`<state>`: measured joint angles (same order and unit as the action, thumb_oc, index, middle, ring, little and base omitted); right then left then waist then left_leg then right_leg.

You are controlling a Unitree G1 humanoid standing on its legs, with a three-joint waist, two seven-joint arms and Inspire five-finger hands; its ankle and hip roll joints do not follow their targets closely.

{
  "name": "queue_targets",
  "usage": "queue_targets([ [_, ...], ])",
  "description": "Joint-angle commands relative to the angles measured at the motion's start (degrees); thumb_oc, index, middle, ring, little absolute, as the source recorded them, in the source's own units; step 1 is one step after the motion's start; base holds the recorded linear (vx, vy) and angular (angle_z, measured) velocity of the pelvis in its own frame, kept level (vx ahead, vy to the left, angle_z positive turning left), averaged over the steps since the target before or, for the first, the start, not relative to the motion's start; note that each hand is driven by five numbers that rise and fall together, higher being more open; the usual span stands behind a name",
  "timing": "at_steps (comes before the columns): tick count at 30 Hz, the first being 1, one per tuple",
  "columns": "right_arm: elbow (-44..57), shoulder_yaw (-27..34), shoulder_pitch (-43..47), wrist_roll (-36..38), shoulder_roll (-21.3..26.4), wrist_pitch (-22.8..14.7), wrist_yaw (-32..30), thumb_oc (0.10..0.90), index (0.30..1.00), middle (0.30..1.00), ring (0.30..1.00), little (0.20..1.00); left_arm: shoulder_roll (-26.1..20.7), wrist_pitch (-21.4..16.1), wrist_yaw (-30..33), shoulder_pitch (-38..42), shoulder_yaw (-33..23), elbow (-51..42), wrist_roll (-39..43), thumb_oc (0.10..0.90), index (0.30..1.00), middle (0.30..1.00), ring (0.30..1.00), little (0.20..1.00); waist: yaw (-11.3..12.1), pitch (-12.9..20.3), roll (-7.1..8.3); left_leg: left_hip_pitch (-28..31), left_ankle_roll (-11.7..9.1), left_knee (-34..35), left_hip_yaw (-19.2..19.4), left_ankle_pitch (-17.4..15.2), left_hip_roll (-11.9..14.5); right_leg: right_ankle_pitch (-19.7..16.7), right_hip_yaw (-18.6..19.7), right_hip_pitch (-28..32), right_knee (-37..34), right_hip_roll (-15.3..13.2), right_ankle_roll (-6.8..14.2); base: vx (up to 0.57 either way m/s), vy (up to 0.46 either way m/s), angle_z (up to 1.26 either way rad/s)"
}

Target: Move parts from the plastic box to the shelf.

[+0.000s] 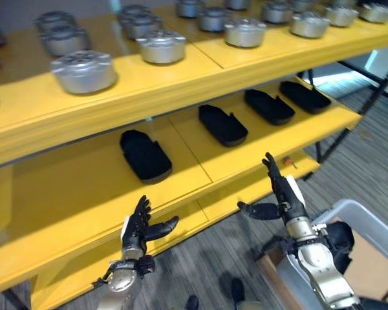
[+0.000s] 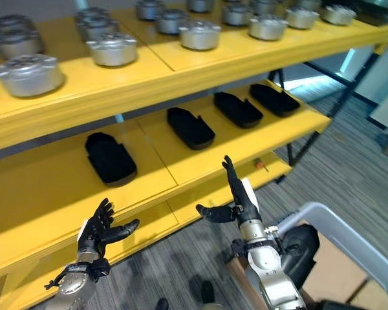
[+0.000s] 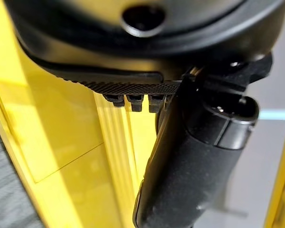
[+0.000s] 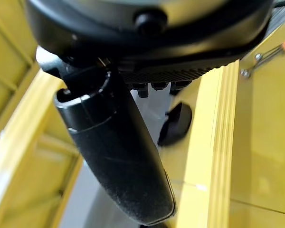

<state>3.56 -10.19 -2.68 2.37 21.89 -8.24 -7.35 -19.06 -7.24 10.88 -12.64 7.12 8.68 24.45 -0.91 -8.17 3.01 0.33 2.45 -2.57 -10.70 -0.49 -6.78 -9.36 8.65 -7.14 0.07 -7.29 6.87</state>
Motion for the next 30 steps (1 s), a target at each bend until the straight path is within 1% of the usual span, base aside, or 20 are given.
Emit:
queue_targets([
  [1, 3.55, 1.86, 5.02, -0.34, 1.72, -4.67, -0.52, 0.900, 1.000, 1.000, 1.000, 1.000, -1.70, -6.49, -1.53, 7.26, -1.40, -5.45, -0.73, 0.900, 1.000, 1.000, 1.000, 1.000, -0.37, 1.04, -0.48, 0.31, 0.40, 2.19, 3.43, -1.09, 2.59, 1.26, -1.73, 0.63, 1.45, 0.95, 3.14, -0.02, 0.129, -0.33],
  [4, 3.66, 1.61, 5.03, -0.58, 1.31, -4.47, -0.38, 0.900, 1.000, 1.000, 1.000, 1.000, -2.20, -6.49, -1.23, 8.33, -1.35, -5.27, -1.84, 0.900, 1.000, 1.000, 1.000, 1.000, -1.38, -0.17, -0.05, 0.60, 1.02, 1.98, 6.32, -2.18, 2.39, -0.59, 0.32, -0.73, 0.98, 0.79, 4.17, -0.08, 0.130, -0.53],
  [5, 4.17, 0.83, 5.79, -1.23, 0.87, -4.25, -0.38, 0.900, 1.000, 1.000, 1.000, 1.000, -2.67, -6.84, -0.04, 9.34, -1.70, -5.30, -2.38, 0.900, 1.000, 1.000, 1.000, 1.000, -0.60, -1.95, 0.28, -0.04, 1.46, 0.07, 11.20, -3.73, 3.27, -2.54, -3.02, -3.51, 1.04, -0.15, 4.54, -0.13, 0.095, -1.46],
  [6, 4.18, 0.85, 5.84, -1.23, 0.83, -4.23, -0.38, 0.900, 1.000, 1.000, 1.000, 1.000, -2.70, -6.85, -0.04, 9.42, -1.71, -5.27, -2.38, 0.900, 1.000, 1.000, 1.000, 1.000, -0.42, -1.86, 0.43, -0.31, 1.44, 0.00, 11.42, -3.59, 3.18, -2.72, -2.77, -3.84, 1.06, -0.20, 4.55, -0.21, 0.111, -1.91],
  [7, 3.97, 0.10, 7.44, -2.18, 0.66, -4.30, -1.15, 0.900, 1.000, 1.000, 1.000, 1.000, -2.89, -7.08, 0.54, 10.43, -1.93, -5.87, -2.33, 0.900, 1.000, 1.000, 1.000, 1.000, 1.49, -2.77, -0.46, -0.65, 1.07, -0.31, 15.45, -3.66, 5.10, -0.38, -17.53, -3.55, 3.47, -4.93, 2.67, -0.15, 0.063, -1.89],
  [8, 3.47, -0.49, 8.31, -2.59, 0.38, -4.25, -1.58, 0.900, 1.000, 1.000, 1.000, 1.000, -2.69, -7.19, 0.71, 10.36, -1.86, -6.08, -2.47, 0.900, 1.000, 1.000, 1.000, 1.000, 1.46, -3.10, -0.84, 0.01, 0.79, 0.10, 17.26, -3.66, 6.00, 0.20, -23.00, -2.19, 3.87, -7.18, 2.56, -0.18, 0.048, -1.87],
  [9, 3.22, -0.81, 8.37, -2.83, 0.08, -4.01, -1.21, 0.900, 1.000, 1.000, 1.000, 1.000, -2.36, -7.01, 0.40, 9.50, -2.12, -6.70, -2.51, 0.900, 1.000, 1.000, 1.000, 1.000, 1.57, -3.13, -0.94, 0.76, 0.59, 0.80, 20.10, -3.54, 7.22, -0.50, -24.97, -0.78, 4.25, -9.94, 2.61, -0.07, -0.018, -1.56],
  [11, 3.63, -0.15, 7.34, -3.05, -0.13, -3.75, -0.84, 0.900, 1.000, 1.000, 1.000, 1.000, -2.11, -6.78, 0.15, 9.01, -2.37, -6.97, -2.38, 0.900, 1.000, 1.000, 1.000, 1.000, 0.98, -3.01, -0.46, 1.24, 0.55, 1.30, 20.37, -3.70, 7.14, -3.10, -21.19, -0.39, 4.17, -10.70, 3.52, 0.00, -0.052, -1.33],
  [13, 4.32, 0.44, 6.52, -3.39, -0.12, -3.45, -0.96, 0.900, 1.000, 1.000, 1.000, 1.000, -2.44, -6.60, -0.05, 8.43, -2.69, -7.45, -2.59, 0.900, 1.000, 1.000, 1.000, 1.000, 0.68, -2.62, 0.22, 1.13, 0.68, 1.50, 20.88, -3.89, 6.76, -5.84, -19.47, -0.67, 3.29, -12.31, 4.40, 0.03, -0.069, -0.59],
  [15, 4.60, 0.60, 6.25, -3.71, -0.10, -3.32, -1.01, 0.900, 1.000, 1.000, 1.000, 1.000, -2.57, -6.56, -0.06, 8.04, -2.89, -7.52, -2.88, 0.900, 1.000, 1.000, 1.000, 1.000, 0.86, -2.45, 0.57, 1.31, 0.73, 1.50, 21.62, -4.21, 6.50, -7.17, -20.00, -0.52, 2.44, -13.24, 4.91, 0.06, -0.066, -0.22],
  [16, 4.63, 0.93, 5.91, -4.19, -0.12, -3.29, -1.06, 0.900, 1.000, 1.000, 1.000, 1.000, -2.78, -6.37, -0.30, 7.58, -3.26, -7.49, -3.32, 0.900, 1.000, 1.000, 1.000, 1.000, 1.09, -1.93, 1.54, 2.01, 0.43, 1.80, 23.16, -4.82, 6.19, -8.42, -23.15, 0.39, 0.38, -14.41, 5.79, 0.12, -0.115, -0.27],
  [17, 4.47, 0.93, 5.78, -4.51, -0.10, -3.25, -0.94, 0.900, 1.000, 1.000, 1.000, 1.000, -2.67, -6.30, -0.37, 7.56, -3.31, -7.22, -3.49, 0.900, 1.000, 1.000, 1.000, 1.000, 1.02, -1.48, 2.07, 2.38, 0.16, 2.02, 23.70, -4.99, 6.15, -8.77, -23.82, 0.80, -0.44, -14.49, 6.26, 0.17, -0.183, -0.38],
  [19, 4.36, 1.56, 5.31, -4.73, 0.14, -3.08, -0.80, 0.900, 1.000, 1.000, 1.000, 1.000, -2.50, -6.27, -0.36, 7.38, -3.68, -6.75, -3.47, 0.900, 1.000, 1.000, 1.000, 1.000, 0.57, -0.64, 2.83, 3.00, -0.73, 2.26, 24.24, -4.84, 6.99, -8.51, -23.16, 1.31, -1.63, -13.39, 6.62, 0.14, -0.215, -0.29],
  [21, 4.71, 2.18, 4.74, -4.54, 0.71, -3.06, -0.96, 0.900, 1.000, 1.000, 1.000, 1.000, -2.28, -6.39, -0.23, 6.98, -3.92, -6.80, -3.00, 0.900, 1.000, 1.000, 1.000, 1.000, 0.36, -0.25, 2.72, 3.54, -1.53, 2.13, 24.21, -4.81, 8.42, -7.73, -23.06, 1.39, -1.65, -12.37, 6.28, 0.13, -0.228, -0.23],
  [23, 4.85, 2.88, 4.00, -4.24, 1.19, -3.27, -1.08, 0.900, 1.000, 1.000, 1.000, 1.000, -2.12, -6.47, -0.41, 6.80, -3.81, -6.80, -2.53, 0.900, 1.000, 1.000, 1.000, 1.000, -0.29, 0.04, 2.44, 4.37, -2.59, 1.99, 24.14, -4.74, 10.45, -5.14, -23.08, 1.85, -1.27, -10.62, 5.37, 0.12, -0.197, -0.14],
  [24, 4.86, 2.89, 3.99, -4.24, 1.20, -3.27, -1.08, 0.900, 1.000, 1.000, 1.000, 1.000, -2.11, -6.47, -0.41, 6.80, -3.80, -6.80, -2.53, 0.900, 1.000, 1.000, 1.000, 1.000, -0.29, 0.02, 2.41, 4.39, -2.61, 1.99, 24.13, -4.75, 10.48, -5.12, -23.09, 1.88, -1.26, -10.59, 5.36, 0.14, -0.289, -0.06],
  [25, 5.26, 3.45, 3.36, -3.88, 1.87, -3.68, -1.04, 0.900, 1.000, 1.000, 1.000, 1.000, -1.91, -6.36, -0.98, 6.54, -3.33, -6.71, -2.21, 0.900, 1.000, 1.000, 1.000, 1.000, -1.27, 0.45, 1.53, 5.31, -4.17, 2.22, 24.51, -3.92, 13.41, -1.44, -22.98, 2.16, -1.10, -7.95, 4.02, 0.10, -0.228, -0.05],
  [27, 5.49, 3.58, 3.16, -4.02, 2.21, -3.79, -1.09, 0.900, 1.000, 1.000, 1.000, 1.000, -1.84, -6.38, -1.18, 6.40, -3.29, -6.76, -2.00, 0.900, 1.000, 1.000, 1.000, 1.000, -1.53, 0.57, 1.25, 5.63, -4.69, 2.44, 24.67, -3.49, 14.41, -0.67, -22.85, 2.21, -0.92, -7.04, 3.61, 0.12, -0.290, -0.10],
  [29, 6.35, 4.11, 2.38, -6.23, 3.56, -4.31, -2.17, 0.900, 1.000, 1.000, 1.000, 1.000, -1.48, -6.55, -1.45, 6.60, -2.74, -6.51, -1.47, 0.900, 1.000, 1.000, 1.000, 1.000, -2.53, 0.80, 0.36, 5.36, -7.12, 1.30, 25.17, -0.07, 18.79, 2.33, -21.90, 2.49, -0.45, -2.83, 1.59, 0.15, -0.485, -0.02],
  [30, 6.21, 4.43, 2.15, -7.23, 4.47, -4.41, -3.09, 0.900, 1.000, 1.000, 1.000, 1.000, -0.96, -6.67, -1.40, 6.90, -2.54, -6.30, -1.13, 0.900, 1.000, 1.000, 1.000, 1.000, -2.65, -0.12, 0.09, 2.85, -7.79, -6.95, 23.87, 1.13, 20.91, 4.07, -21.37, 3.55, -0.51, -0.56, -0.20, 0.08, -0.364, -0.11],
])
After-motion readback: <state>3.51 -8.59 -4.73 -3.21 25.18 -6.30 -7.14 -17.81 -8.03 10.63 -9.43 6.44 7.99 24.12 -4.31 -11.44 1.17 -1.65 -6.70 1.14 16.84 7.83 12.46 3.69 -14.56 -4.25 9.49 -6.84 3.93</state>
